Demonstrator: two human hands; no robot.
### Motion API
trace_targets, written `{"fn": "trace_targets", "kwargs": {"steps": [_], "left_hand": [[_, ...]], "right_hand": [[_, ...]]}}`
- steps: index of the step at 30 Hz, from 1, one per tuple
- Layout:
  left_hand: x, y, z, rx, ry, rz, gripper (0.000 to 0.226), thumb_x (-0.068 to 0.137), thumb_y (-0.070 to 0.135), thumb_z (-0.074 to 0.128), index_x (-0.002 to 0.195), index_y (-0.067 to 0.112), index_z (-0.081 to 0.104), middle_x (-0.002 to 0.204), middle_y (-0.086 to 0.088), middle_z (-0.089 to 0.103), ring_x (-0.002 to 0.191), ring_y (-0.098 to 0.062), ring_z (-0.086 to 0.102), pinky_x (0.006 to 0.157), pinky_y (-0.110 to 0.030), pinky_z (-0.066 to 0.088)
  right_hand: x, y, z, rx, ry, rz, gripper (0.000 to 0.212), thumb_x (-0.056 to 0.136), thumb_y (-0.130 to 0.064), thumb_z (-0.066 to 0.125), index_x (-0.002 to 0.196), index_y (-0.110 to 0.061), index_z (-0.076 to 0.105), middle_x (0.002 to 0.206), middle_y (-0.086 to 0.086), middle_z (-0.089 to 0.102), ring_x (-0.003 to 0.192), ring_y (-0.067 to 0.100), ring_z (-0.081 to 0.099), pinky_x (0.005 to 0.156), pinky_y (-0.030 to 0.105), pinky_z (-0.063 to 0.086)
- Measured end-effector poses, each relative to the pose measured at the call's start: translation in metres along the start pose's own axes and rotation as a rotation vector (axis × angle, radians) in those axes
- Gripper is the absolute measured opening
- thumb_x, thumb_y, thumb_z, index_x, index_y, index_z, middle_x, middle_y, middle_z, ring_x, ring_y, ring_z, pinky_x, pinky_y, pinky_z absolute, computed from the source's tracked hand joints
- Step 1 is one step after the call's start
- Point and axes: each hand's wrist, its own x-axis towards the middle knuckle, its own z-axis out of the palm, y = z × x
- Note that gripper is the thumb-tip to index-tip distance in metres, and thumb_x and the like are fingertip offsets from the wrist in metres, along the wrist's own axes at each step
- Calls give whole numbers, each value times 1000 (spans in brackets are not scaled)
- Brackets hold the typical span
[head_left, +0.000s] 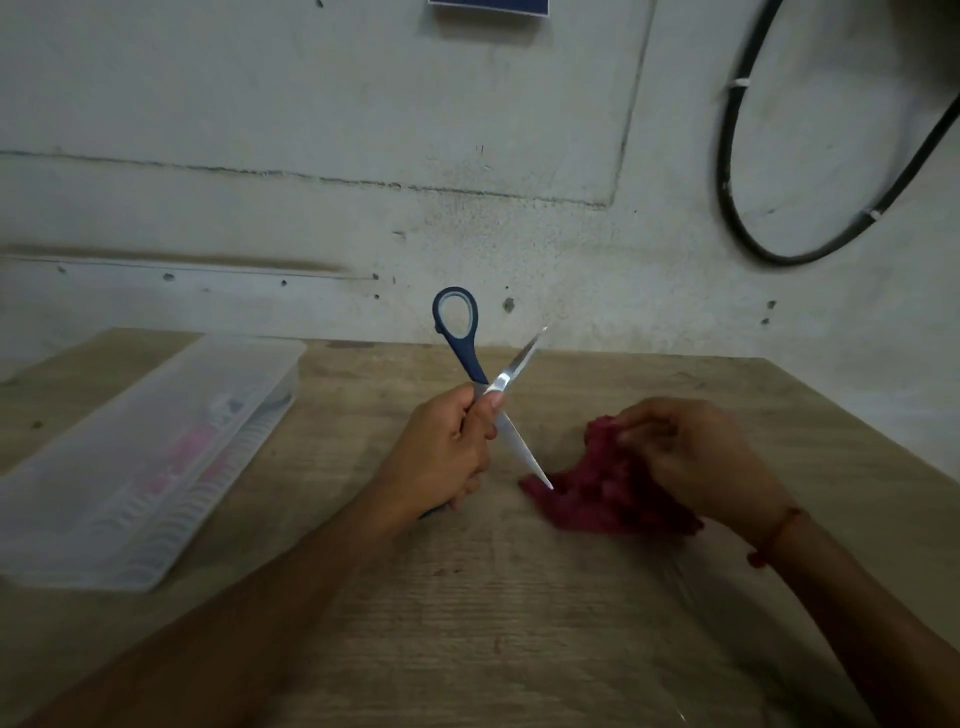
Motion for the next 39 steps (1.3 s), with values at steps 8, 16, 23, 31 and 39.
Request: {"fn": "trace_targets", "kwargs": {"steps": [8, 16, 23, 31, 39], "left_hand": [[0, 5, -5, -78, 31, 59, 30, 106, 32, 40, 82, 17, 51, 48, 9, 57, 33, -14, 41, 40, -32, 39], [-4, 3, 3, -68, -13, 23, 35, 104, 40, 41, 83, 12, 50, 47, -3, 43, 33, -20, 38, 38, -30, 38], [-12, 5, 16, 73, -73, 83, 25, 106, 30, 41, 89, 18, 55, 43, 2, 49, 32, -11, 42, 35, -25, 36], [-12, 1, 18, 155, -48, 145, 25, 106, 27, 43, 86, 20, 56, 50, -5, 59, 32, -10, 47, 37, -22, 38], [-10, 2, 15, 148, 1, 147, 24, 105, 27, 43, 89, 19, 59, 51, -2, 61, 35, -8, 48, 39, -20, 38]], "right_hand": [[-3, 17, -29, -69, 615, 70, 18, 96, -8, 51, 113, -13, 50, 93, 1, 60, 72, 11, 54, 64, 25, 48], [-5, -20, 24, 487, 185, 12, 11, 88, -15, 66, 98, -11, 66, 77, -8, 73, 70, -6, 68, 62, 8, 52], [-5, -34, 52, 698, 23, -21, 14, 78, -5, 75, 91, 0, 72, 81, 7, 77, 71, 9, 73, 67, 17, 55], [-6, -30, 57, 494, -73, 16, 2, 84, -6, 70, 85, -6, 72, 81, 8, 75, 77, 20, 71, 73, 29, 59], [-14, -27, 53, 127, -115, -119, 12, 81, -2, 66, 79, -14, 64, 76, -13, 63, 74, 0, 59, 65, 14, 47]]}}
